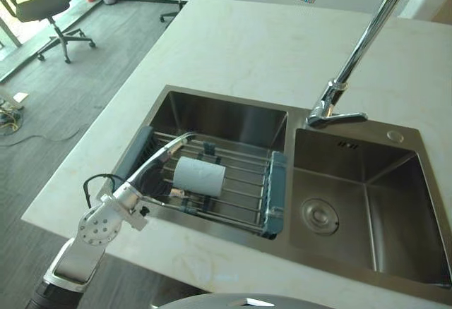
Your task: Walk over to the sink, pick up the cup, carry it to the dishwasher, place the cup inside the dishwasher, then close the dishwasher door
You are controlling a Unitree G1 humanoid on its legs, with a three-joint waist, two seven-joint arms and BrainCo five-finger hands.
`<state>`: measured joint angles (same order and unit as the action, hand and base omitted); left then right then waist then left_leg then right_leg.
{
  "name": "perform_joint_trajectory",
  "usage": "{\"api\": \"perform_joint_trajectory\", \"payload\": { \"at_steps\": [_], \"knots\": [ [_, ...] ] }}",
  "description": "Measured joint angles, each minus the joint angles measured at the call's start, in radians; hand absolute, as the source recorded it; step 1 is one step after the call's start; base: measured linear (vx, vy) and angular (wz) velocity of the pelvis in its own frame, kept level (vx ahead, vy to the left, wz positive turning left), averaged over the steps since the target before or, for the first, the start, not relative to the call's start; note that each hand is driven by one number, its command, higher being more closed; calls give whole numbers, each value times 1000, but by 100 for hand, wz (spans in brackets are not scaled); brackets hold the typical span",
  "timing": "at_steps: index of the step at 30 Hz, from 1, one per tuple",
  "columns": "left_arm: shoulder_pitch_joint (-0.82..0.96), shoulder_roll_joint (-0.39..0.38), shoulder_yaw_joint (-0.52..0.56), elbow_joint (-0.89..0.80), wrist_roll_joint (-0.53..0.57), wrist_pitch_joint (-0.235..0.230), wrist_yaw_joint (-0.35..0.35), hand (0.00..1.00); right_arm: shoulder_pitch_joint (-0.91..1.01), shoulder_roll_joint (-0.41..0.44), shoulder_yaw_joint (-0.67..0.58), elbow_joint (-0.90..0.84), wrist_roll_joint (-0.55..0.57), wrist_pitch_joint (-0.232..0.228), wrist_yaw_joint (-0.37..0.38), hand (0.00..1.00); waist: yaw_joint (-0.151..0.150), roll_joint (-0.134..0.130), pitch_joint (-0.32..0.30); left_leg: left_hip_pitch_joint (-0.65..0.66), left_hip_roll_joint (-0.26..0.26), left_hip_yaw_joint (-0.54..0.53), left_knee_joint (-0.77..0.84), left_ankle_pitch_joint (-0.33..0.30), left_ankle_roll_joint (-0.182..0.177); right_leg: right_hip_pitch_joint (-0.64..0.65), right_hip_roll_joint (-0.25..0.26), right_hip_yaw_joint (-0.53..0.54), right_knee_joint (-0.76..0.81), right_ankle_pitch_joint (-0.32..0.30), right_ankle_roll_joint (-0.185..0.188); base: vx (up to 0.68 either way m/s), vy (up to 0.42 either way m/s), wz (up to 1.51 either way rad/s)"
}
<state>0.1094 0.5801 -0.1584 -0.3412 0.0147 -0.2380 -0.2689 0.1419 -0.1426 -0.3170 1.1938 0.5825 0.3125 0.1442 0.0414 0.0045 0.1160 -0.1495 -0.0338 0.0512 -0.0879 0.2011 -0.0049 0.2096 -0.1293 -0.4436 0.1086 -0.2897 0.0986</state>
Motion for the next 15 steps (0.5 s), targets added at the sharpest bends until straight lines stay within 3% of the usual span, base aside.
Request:
{"api": "perform_joint_trajectory", "payload": {
  "at_steps": [5,10,15],
  "knots": [
    [7,2,0,0,107,-8,3,0,10,10,-2,1,8,-2,8,0,1,-17,7,-10,-16,-3,0,7,6,-1,-10,-4,-12,9,18,24,-38,2],
    [30,30,-1,3,203,-8,103,0,18,13,-2,9,18,-2,7,0,-6,-25,10,-11,-23,1,0,5,10,-2,-17,0,-9,12,24,33,-43,-1],
    [37,25,-6,3,298,-21,144,0,-2,10,-1,26,19,4,-1,0,-4,-19,13,-7,-6,1,0,-2,3,-1,-3,7,-7,15,19,-66,-31,-3]
  ]
}}
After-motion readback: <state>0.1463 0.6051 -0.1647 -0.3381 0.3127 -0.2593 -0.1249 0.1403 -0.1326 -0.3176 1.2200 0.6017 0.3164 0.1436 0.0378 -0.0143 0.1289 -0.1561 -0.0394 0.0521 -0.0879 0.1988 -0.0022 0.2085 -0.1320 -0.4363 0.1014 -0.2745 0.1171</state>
